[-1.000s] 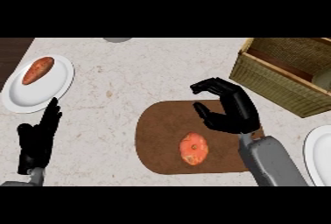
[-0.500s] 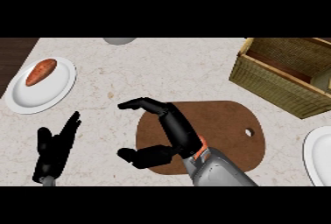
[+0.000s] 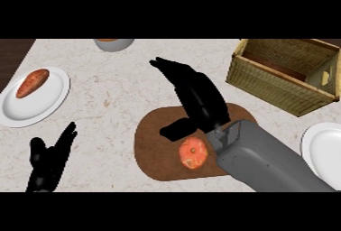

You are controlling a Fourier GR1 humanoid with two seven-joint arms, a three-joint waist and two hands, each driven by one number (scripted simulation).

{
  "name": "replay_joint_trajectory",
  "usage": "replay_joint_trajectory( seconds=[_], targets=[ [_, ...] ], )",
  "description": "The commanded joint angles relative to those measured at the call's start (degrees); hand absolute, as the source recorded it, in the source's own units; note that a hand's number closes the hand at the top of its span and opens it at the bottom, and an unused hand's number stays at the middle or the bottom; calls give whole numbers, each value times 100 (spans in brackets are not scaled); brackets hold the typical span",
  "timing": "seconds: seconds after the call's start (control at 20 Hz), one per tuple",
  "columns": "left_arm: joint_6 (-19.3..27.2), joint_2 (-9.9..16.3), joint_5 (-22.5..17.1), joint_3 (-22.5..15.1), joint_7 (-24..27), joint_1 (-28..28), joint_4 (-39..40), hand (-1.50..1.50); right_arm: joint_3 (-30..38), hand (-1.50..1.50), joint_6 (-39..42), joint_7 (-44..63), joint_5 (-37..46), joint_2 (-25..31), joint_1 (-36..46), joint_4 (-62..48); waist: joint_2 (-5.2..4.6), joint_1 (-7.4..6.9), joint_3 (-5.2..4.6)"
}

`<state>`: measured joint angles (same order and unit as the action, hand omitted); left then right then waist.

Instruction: Pick the squash from the cutting board and place it in the basket

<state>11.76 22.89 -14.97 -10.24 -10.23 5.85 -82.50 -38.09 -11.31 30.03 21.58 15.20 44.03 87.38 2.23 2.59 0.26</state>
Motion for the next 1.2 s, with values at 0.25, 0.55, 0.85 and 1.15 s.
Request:
replay_joint_trajectory(
  seconds=[0.25, 0.55, 0.85, 1.15],
  targets=[
    [-72, -110, -151, -46, -285, 324, 158, 0, 464, -150, 2915, 2329, -1128, 1203, 1265, 1338, -68, 61, -52],
    [-111, -105, -135, 3, -248, 293, 136, 0, 902, -150, 4264, 3545, -2848, 1528, 1705, 1596, -111, -4, -52],
    [-247, -22, -133, 56, -194, 462, 116, 0, 780, -150, 4157, 4187, -3696, 2068, 1693, 2173, -122, -52, -44],
    [-130, -229, 13, -27, -212, 321, 216, 0, 900, -150, 3790, 4231, -4321, 2691, 1382, 2760, -162, -62, -35]
  ],
)
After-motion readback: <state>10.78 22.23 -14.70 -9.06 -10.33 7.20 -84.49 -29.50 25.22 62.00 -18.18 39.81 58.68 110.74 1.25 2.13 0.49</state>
